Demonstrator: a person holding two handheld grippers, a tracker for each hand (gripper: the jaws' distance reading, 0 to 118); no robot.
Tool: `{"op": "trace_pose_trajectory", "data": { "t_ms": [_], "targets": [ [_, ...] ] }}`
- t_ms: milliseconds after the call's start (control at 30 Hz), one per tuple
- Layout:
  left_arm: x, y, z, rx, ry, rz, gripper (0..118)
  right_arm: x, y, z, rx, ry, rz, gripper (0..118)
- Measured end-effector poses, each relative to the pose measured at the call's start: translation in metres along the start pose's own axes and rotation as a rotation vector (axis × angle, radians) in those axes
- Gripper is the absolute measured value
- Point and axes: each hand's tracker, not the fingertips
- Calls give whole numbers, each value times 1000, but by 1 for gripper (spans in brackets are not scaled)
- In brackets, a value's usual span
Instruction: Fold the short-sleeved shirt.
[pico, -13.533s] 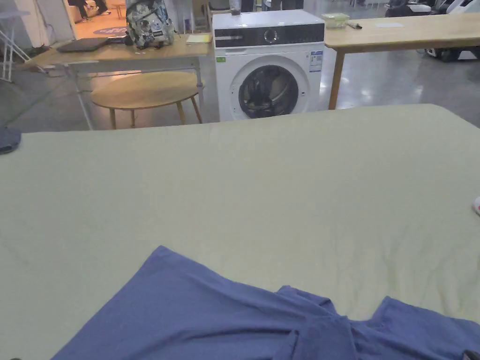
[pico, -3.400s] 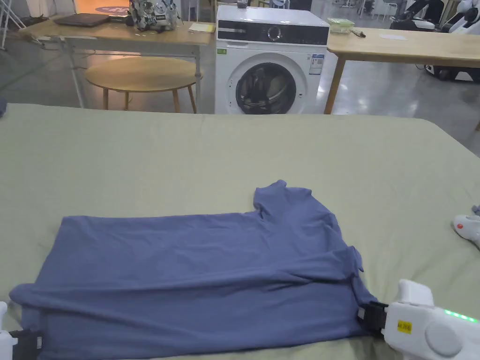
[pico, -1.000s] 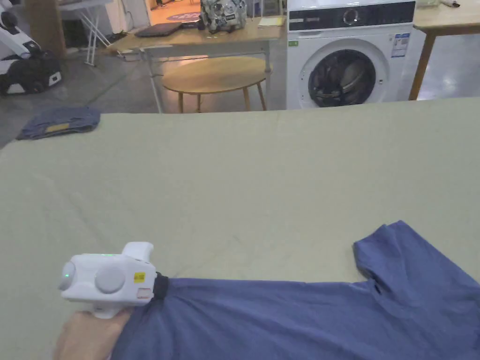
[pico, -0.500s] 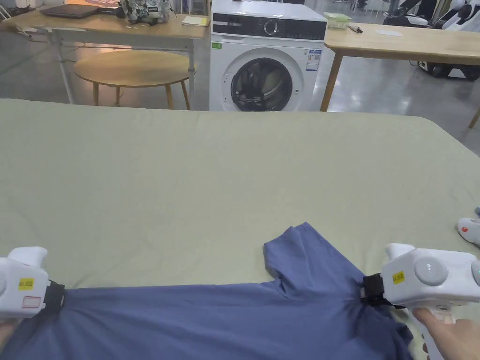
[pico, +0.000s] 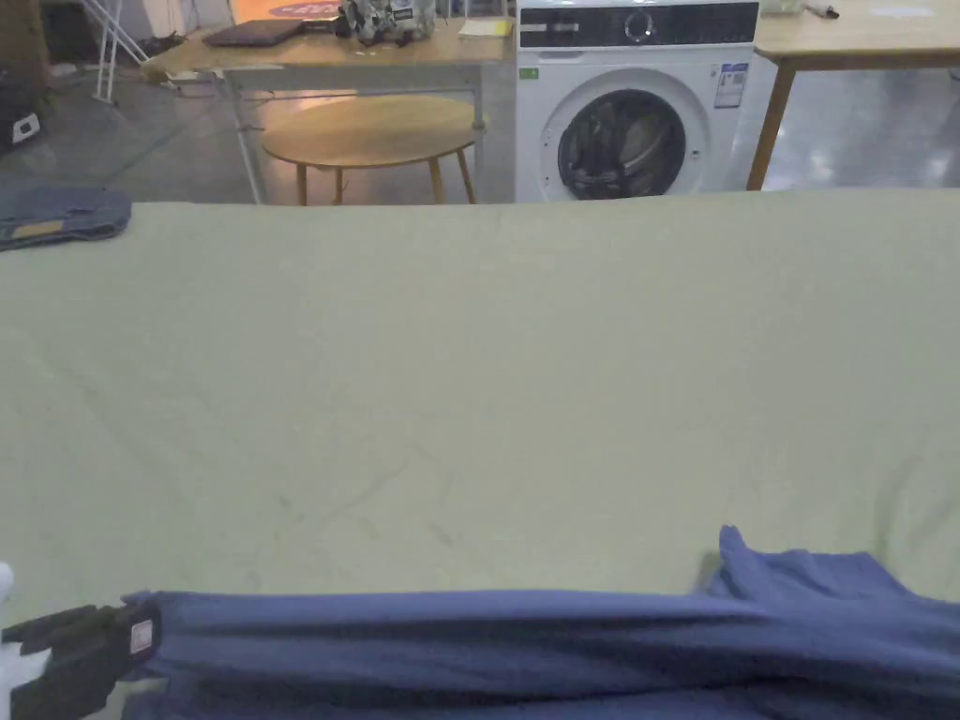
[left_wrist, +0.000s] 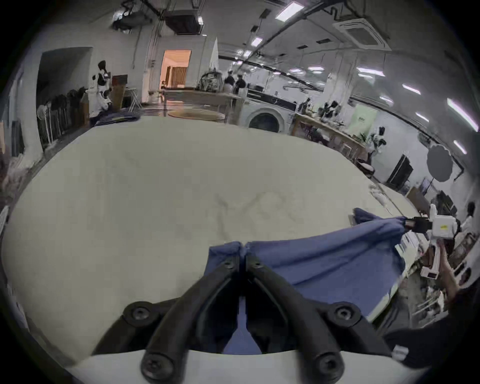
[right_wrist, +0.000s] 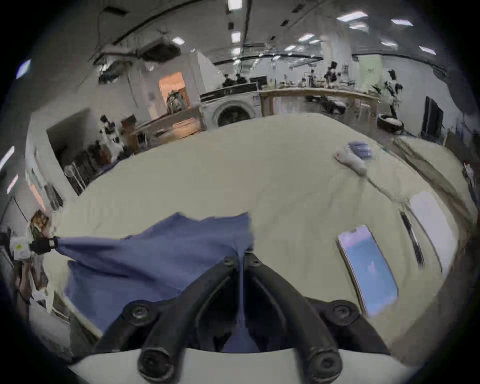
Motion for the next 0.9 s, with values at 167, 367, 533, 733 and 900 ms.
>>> {"op": "trace_pose_trajectory", "data": {
  "t_ms": [167, 367, 533, 733, 900],
  "targets": [
    [-11, -75, 15, -94, 25, 113, 0, 39, -77, 24, -137, -71, -65, 2],
    [6, -109, -4, -172, 80, 46, 8, 34, -101, 6, -131, -86, -37, 19],
    [21, -104, 5, -122, 98, 59, 48, 42, -96, -1, -120, -137, -16, 53],
    [47, -57, 65, 169, 123, -34, 47, 8, -48, 41, 94, -104, 59, 53],
    [93, -10, 92, 338, 84, -142, 2, -39, -8, 53, 262, 57, 89, 0]
  ]
}}
